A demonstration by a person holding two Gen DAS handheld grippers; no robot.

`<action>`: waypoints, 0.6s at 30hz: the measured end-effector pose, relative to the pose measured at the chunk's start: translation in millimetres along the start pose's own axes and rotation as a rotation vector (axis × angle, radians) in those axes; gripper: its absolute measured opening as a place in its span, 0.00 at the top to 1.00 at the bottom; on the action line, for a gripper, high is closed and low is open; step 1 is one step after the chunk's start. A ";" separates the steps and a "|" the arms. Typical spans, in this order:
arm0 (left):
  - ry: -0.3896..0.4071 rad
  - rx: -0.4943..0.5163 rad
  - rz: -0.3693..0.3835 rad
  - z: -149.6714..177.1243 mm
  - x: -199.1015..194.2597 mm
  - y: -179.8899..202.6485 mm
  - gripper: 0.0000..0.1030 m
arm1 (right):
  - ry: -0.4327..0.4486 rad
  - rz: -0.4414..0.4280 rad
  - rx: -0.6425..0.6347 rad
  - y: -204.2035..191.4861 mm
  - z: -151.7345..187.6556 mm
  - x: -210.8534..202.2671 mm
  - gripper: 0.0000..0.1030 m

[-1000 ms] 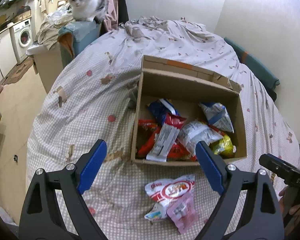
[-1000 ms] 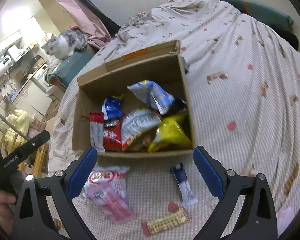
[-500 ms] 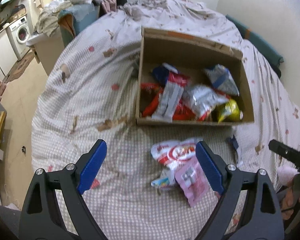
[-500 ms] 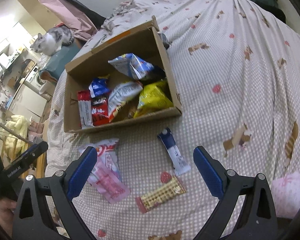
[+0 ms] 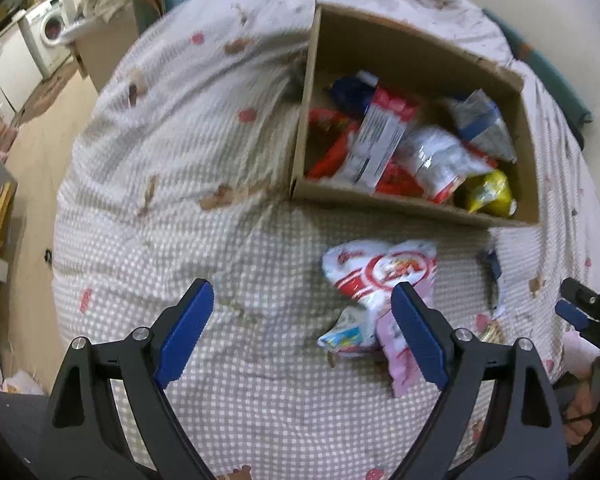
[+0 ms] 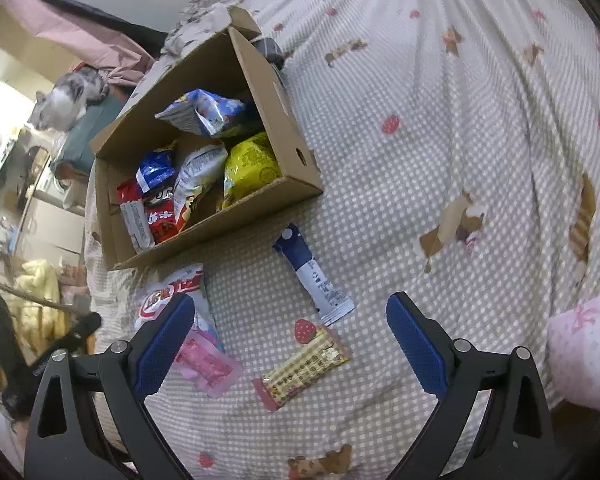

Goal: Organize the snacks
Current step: 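Grasp the white Oishi chip bag with the left tool while the right tool grasps the blue-and-white bar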

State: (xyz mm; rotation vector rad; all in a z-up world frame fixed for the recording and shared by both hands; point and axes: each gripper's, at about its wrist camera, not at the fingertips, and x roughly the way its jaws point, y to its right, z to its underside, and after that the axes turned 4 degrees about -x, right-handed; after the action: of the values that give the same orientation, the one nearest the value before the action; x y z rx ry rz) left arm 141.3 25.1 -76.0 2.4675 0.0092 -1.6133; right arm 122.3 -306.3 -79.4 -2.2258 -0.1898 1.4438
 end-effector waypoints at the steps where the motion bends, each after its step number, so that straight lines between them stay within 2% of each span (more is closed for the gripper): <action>1: -0.031 -0.008 0.012 1.4 6.7 -1.2 0.14 | -0.009 0.001 0.001 -0.3 0.0 2.2 0.04; 4: -0.095 -0.035 0.072 6.8 19.7 2.1 0.14 | -0.026 -0.001 -0.006 -4.2 -0.6 7.4 0.04; 5: -0.095 -0.024 0.089 9.0 20.5 8.4 0.15 | -0.030 0.000 -0.013 -6.0 -1.6 9.4 0.04; 9: -0.073 0.088 0.057 15.0 24.1 36.2 0.14 | -0.044 0.008 -0.032 -10.9 -3.2 16.5 0.04; 15: -0.064 -0.062 0.064 -7.1 40.2 17.4 0.15 | -0.043 0.008 -0.034 -13.7 -7.4 20.7 0.04; 18: -0.140 -0.060 0.068 -9.2 59.8 18.5 0.15 | -0.046 0.006 -0.027 -10.5 -7.3 20.8 0.04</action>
State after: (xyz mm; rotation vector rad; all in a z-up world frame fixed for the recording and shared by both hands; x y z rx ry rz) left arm 176.0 2.5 -123.8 2.2803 -0.0451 -1.7274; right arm 139.3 -291.9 -89.2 -2.2176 -0.2189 1.5048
